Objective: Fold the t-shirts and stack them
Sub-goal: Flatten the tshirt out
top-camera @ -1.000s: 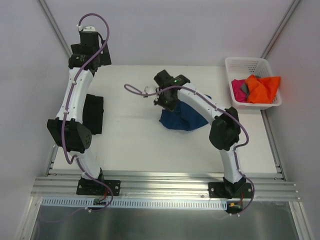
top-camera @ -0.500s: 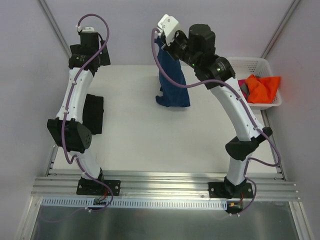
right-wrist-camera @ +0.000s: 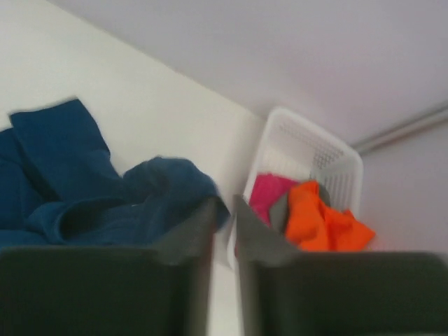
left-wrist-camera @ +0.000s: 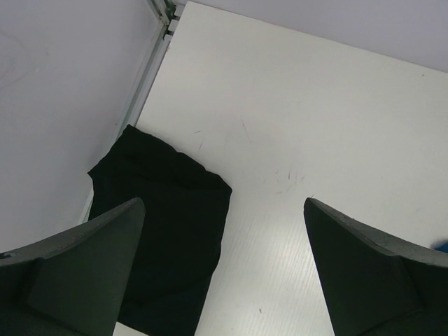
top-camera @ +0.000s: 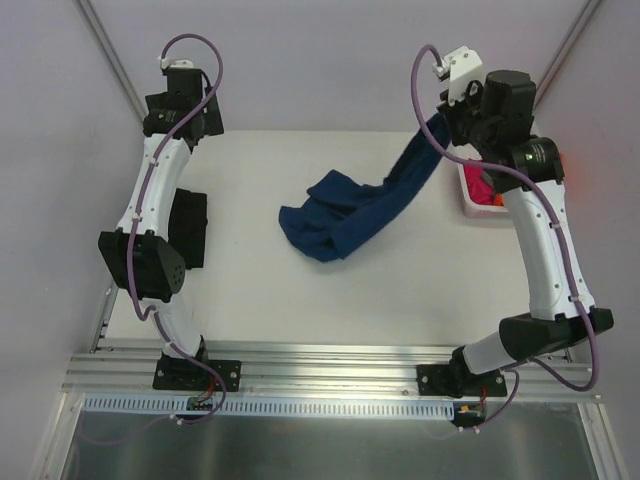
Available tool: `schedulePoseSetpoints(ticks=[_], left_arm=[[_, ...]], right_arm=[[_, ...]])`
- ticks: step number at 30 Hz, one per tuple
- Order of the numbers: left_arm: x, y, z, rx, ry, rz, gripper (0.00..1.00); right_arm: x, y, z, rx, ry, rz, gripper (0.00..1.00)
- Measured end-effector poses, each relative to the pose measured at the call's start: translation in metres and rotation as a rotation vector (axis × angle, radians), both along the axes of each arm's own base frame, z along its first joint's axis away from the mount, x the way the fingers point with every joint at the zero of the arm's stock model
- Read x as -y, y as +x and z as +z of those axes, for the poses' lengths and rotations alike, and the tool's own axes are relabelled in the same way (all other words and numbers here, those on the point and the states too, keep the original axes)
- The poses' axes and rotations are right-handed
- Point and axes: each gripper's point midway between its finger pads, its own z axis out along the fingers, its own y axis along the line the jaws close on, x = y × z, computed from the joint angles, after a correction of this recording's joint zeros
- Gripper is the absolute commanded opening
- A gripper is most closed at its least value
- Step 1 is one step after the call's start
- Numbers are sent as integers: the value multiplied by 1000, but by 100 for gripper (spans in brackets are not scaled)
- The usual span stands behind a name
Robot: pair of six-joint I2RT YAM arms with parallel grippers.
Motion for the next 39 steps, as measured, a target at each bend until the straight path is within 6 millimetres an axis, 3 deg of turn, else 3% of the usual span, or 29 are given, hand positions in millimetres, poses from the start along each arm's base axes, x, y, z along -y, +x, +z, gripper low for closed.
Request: schedulePoseSetpoints(ticks=[2, 4, 7, 14, 17, 20, 25, 29, 32, 36, 39], left_arm=[[1, 4, -5, -8, 0, -1, 99], [4, 8, -9, -15, 0, -5, 99], [9, 11, -11, -18, 0, -16, 99], [17, 11, -11, -18, 1, -32, 99], [17, 11, -12, -20, 1, -31, 99], [17, 11, -15, -27, 0, -31, 99], [22, 10, -27, -51, -19, -48, 97], [59, 8, -50, -123, -152, -247, 88], [101, 7, -69, -194, -309, -429, 88], [163, 0, -120, -344, -538, -619, 81], [208, -18, -156, -478, -724, -725, 67]], right_arm=[[14, 5, -23, -86, -17, -57, 57], [12, 10, -48, -167, -29, -64, 63], [-4, 14, -79, -270, -40, -28, 64], [-66, 13, -104, -368, 16, 137, 62], [-91, 6, -125, -450, 51, 212, 61], [-106, -2, -170, -597, 84, 250, 60], [-120, -9, -270, -901, 119, 224, 59], [-123, -2, -326, -1047, 135, 153, 59], [-118, 2, -334, -1073, 154, 111, 61], [-116, 16, -309, -1003, 195, 103, 62], [-115, 16, -287, -955, 210, 111, 62]])
